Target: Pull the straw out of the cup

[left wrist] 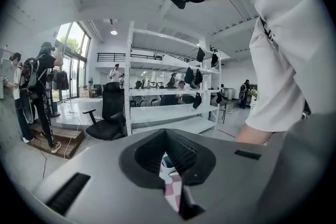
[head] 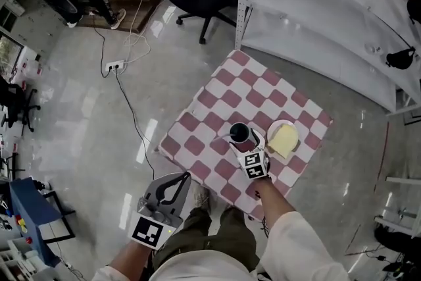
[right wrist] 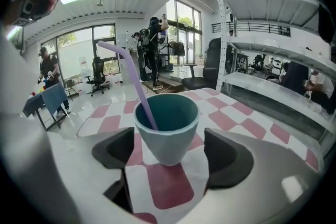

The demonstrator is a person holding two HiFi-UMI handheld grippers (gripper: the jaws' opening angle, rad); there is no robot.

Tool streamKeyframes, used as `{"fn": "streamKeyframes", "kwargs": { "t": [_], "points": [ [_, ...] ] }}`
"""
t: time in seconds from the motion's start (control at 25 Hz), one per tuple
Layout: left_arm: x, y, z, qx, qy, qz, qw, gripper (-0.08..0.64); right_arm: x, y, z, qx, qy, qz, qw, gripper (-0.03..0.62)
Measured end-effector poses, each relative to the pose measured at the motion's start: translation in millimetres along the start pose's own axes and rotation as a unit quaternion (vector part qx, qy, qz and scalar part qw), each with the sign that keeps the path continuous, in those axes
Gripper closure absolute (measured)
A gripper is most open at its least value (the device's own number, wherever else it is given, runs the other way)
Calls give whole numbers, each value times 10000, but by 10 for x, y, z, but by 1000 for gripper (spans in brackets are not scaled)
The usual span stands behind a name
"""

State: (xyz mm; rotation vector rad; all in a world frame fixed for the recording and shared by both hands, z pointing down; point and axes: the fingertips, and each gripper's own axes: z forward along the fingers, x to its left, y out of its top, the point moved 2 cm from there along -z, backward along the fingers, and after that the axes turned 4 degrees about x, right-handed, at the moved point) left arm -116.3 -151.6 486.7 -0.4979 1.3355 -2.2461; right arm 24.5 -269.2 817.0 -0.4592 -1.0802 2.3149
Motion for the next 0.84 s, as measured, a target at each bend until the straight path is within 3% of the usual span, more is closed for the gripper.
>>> {"fn": "streamKeyframes", "kwargs": {
  "t": [0.72,0.84],
  "points": [
    [71,-241,-20,334,141,-118,9993,554,20,-33,324,-13,26,-178,9998,170],
    [66,-273,-20,360,144,-120,9992,554,-12,-15,349,-72,3,-239,9997,211]
  ]
}}
